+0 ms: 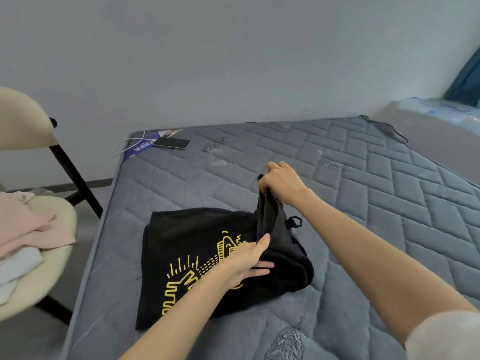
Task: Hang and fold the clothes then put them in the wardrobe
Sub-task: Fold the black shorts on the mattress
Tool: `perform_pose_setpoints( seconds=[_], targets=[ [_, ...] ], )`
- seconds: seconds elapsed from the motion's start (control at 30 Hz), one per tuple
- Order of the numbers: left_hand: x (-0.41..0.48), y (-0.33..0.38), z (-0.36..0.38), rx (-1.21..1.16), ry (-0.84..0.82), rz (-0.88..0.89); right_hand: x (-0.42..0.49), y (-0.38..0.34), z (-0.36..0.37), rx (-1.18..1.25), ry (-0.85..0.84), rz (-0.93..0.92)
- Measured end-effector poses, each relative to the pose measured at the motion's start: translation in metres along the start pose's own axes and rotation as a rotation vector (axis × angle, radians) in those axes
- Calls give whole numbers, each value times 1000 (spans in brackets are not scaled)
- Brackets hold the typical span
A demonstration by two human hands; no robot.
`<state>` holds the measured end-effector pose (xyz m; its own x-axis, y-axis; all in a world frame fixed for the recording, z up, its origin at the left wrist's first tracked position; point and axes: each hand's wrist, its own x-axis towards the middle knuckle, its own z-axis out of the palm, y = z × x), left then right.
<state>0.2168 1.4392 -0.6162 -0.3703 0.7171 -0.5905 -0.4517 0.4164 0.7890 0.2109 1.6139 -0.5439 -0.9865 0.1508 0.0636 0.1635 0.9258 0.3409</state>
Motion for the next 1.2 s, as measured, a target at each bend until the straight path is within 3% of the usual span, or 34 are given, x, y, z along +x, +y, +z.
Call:
perform_pose_setpoints(
  seconds=[0.2, 0.37, 0.6, 0.77, 0.93, 1.07, 1.13, 1.2],
  targets=[
    [8, -38, -48, 119, 60, -89, 22, -48, 34, 14, -19, -117],
    [11, -51, -71, 207, -2, -202, 33, -78, 65, 227, -47, -110],
    [31, -40, -74, 153, 132, -249, 13, -63, 94, 830, 160, 440],
    [50, -26, -45, -47, 250, -169, -17, -53, 120, 1013, 102, 689],
    [64, -27, -32, 29, 482, 24, -37, -67, 130, 890, -53, 609],
    [53, -21, -34, 286, 585, 296, -32, -76, 125, 763, -6, 467],
    [52, -25, -45, 300, 594, 282, -29, -81, 127, 699, -50, 419],
    [52, -32, -55, 255, 555, 143, -30, -85, 136, 554, -115, 366]
  ],
)
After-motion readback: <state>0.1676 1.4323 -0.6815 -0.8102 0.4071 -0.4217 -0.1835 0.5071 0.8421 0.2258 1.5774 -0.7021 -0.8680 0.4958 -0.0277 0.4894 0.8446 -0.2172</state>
